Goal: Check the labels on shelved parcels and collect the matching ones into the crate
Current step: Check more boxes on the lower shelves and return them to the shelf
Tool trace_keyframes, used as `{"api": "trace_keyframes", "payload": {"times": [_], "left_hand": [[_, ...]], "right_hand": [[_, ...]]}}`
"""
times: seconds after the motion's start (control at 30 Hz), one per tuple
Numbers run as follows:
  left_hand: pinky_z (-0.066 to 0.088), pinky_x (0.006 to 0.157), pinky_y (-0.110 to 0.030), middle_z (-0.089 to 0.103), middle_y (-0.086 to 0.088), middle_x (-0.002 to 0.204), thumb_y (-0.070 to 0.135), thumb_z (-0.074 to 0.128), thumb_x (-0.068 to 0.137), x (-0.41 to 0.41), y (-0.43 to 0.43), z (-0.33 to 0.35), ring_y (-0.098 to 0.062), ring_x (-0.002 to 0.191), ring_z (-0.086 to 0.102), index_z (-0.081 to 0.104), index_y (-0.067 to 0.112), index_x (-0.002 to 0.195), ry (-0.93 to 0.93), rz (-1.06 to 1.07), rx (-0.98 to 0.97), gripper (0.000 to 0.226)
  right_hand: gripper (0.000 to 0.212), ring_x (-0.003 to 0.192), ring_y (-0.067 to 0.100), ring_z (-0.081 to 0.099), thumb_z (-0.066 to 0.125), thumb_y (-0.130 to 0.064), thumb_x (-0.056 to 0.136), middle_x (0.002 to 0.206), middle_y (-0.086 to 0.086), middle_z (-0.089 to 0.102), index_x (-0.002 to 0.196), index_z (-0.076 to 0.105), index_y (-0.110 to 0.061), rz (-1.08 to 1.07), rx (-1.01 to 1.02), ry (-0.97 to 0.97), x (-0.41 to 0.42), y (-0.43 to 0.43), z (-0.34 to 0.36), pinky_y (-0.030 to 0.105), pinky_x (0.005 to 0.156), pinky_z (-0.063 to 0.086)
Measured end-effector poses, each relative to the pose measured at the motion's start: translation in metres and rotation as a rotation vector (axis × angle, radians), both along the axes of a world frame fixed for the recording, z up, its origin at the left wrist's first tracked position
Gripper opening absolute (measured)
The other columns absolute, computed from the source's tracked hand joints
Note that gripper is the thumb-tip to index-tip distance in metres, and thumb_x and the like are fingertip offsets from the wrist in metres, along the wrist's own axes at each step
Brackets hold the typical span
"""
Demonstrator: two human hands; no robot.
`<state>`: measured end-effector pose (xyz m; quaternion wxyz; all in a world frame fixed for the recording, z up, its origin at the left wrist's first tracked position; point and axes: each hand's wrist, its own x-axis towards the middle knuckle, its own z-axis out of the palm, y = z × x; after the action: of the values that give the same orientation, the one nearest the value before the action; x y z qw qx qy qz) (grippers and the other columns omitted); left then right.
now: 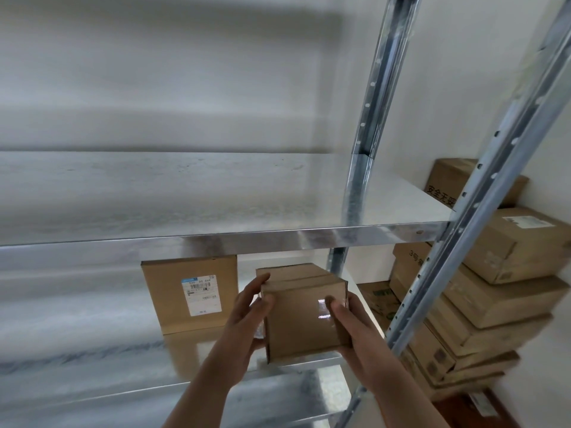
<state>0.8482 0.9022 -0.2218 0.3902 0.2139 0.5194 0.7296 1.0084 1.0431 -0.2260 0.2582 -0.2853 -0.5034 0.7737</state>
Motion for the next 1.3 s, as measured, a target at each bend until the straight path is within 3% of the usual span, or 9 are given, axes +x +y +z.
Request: {"api": "trace_keyframes", "payload": {"times": [0.17,0.27,0.43,0.57,0.67,0.77,0.93,1.07,1.3], "left_hand": [[0.059,0.082,-0.045,0.068,0.006,0.123,0.041,0.075,0.086,-0.005,-0.005,-0.001,-0.02,0.111,0.065,0.071,0.031,0.114,0.08,0.099,0.116,0.031],[0.055,0.072,-0.024,0.068,0.007,0.1,0.026,0.069,0.072,-0.006,-0.009,-0.01,-0.01,0.09,0.065,0.057,0.018,0.127,0.136,0.108,0.191,0.057],[0.056,0.082,-0.03,0.062,0.0,0.13,0.03,0.065,0.066,-0.006,-0.013,-0.023,-0.017,0.111,0.062,0.04,0.022,0.151,0.185,-0.001,0.215,0.089],[0.056,0.085,-0.036,0.06,-0.003,0.138,0.022,0.061,0.061,-0.008,-0.018,-0.023,-0.023,0.11,0.064,0.043,0.031,0.152,0.189,-0.068,0.147,0.093],[0.046,0.09,-0.049,0.062,-0.003,0.139,0.007,0.049,0.061,-0.013,-0.021,-0.025,-0.034,0.113,0.057,0.05,0.048,0.145,0.148,-0.033,0.086,0.093],[0.035,0.083,-0.041,0.063,0.008,0.139,0.003,0.042,0.06,-0.014,-0.021,-0.027,-0.025,0.101,0.05,0.053,0.056,0.14,0.155,0.022,0.008,0.096],[0.05,0.083,-0.029,0.075,0.023,0.112,-0.018,0.031,0.094,-0.007,-0.009,-0.027,-0.005,0.095,0.068,0.051,0.046,0.142,0.157,0.056,-0.141,0.082],[0.038,0.12,-0.047,0.066,0.004,0.141,0.04,0.056,0.099,0.001,0.003,-0.017,-0.017,0.134,0.058,0.052,0.041,0.147,0.174,-0.011,-0.108,0.048],[0.06,0.086,-0.028,0.07,-0.019,0.123,0.032,0.028,0.112,0.002,0.033,0.004,-0.014,0.107,0.073,0.057,0.023,0.138,0.277,-0.152,-0.127,0.04]], "right_hand": [[0.047,0.116,0.029,0.074,0.046,-0.062,0.092,0.127,0.006,0.076,0.123,0.07,-0.036,0.001,-0.052,-0.032,-0.004,0.003,0.002,0.06,0.106,0.054],[0.049,0.119,0.035,0.072,0.051,-0.06,0.094,0.13,0.011,0.074,0.128,0.066,-0.028,0.019,-0.099,-0.023,-0.005,0.004,0.002,0.063,0.107,0.051],[0.045,0.112,0.032,0.075,0.042,-0.044,0.109,0.125,0.015,0.076,0.129,0.071,-0.017,0.032,-0.078,-0.031,-0.006,0.001,0.005,0.047,0.089,0.058],[0.048,0.118,0.032,0.072,0.039,-0.045,0.109,0.129,0.015,0.074,0.135,0.068,-0.016,0.036,-0.038,-0.043,-0.005,0.002,0.005,0.05,0.1,0.055],[0.047,0.126,0.042,0.066,0.058,-0.041,0.1,0.136,0.022,0.068,0.139,0.064,-0.015,0.047,-0.061,-0.003,-0.003,0.003,0.004,0.061,0.108,0.051],[0.047,0.124,0.048,0.065,0.069,-0.037,0.092,0.133,0.028,0.067,0.133,0.068,-0.014,0.056,-0.074,0.01,-0.001,0.004,0.002,0.065,0.106,0.051],[0.048,0.113,0.04,0.073,0.061,-0.036,0.094,0.125,0.019,0.074,0.139,0.063,-0.019,0.066,-0.042,0.035,-0.002,-0.001,0.004,0.052,0.087,0.062],[0.048,0.114,0.039,0.074,0.058,-0.035,0.096,0.126,0.016,0.075,0.143,0.059,-0.026,0.061,-0.008,0.056,-0.004,-0.008,0.008,0.055,0.088,0.062],[0.04,0.116,0.036,0.073,0.053,-0.032,0.106,0.129,0.008,0.075,0.146,0.056,-0.035,-0.002,0.018,-0.008,-0.004,-0.001,0.007,0.065,0.101,0.055]]}}
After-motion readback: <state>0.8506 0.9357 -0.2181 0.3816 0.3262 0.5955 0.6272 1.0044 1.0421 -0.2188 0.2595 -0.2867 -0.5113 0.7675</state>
